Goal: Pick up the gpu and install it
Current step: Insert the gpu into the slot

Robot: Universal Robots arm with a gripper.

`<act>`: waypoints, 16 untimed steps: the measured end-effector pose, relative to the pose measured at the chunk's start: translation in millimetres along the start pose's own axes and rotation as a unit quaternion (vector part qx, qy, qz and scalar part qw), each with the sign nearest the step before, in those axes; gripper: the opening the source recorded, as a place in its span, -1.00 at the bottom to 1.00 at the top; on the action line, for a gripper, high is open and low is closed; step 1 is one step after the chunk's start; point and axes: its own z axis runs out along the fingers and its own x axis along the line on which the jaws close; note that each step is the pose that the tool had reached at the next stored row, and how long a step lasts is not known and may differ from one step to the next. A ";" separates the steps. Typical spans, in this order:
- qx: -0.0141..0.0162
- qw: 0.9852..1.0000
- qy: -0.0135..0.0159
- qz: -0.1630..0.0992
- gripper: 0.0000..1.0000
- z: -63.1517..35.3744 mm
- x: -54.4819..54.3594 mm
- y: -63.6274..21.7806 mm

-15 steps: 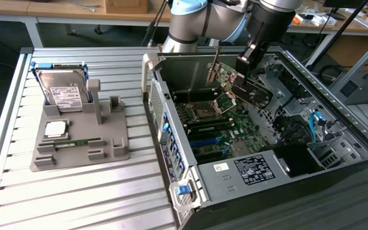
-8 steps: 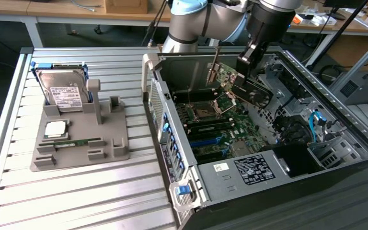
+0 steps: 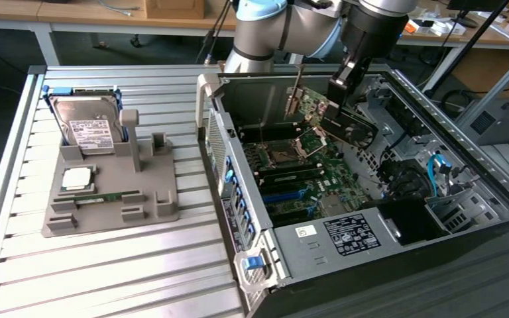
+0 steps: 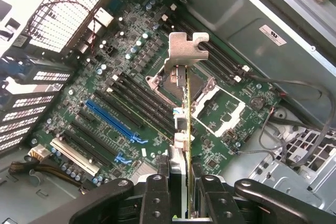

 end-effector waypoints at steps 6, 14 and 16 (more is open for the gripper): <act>0.000 1.000 0.000 -0.010 -0.47 0.0 0.0 0.0; -0.001 1.000 0.000 -0.020 -0.47 0.0 0.0 0.0; -0.001 1.000 0.000 -0.022 -0.47 0.0 0.0 0.0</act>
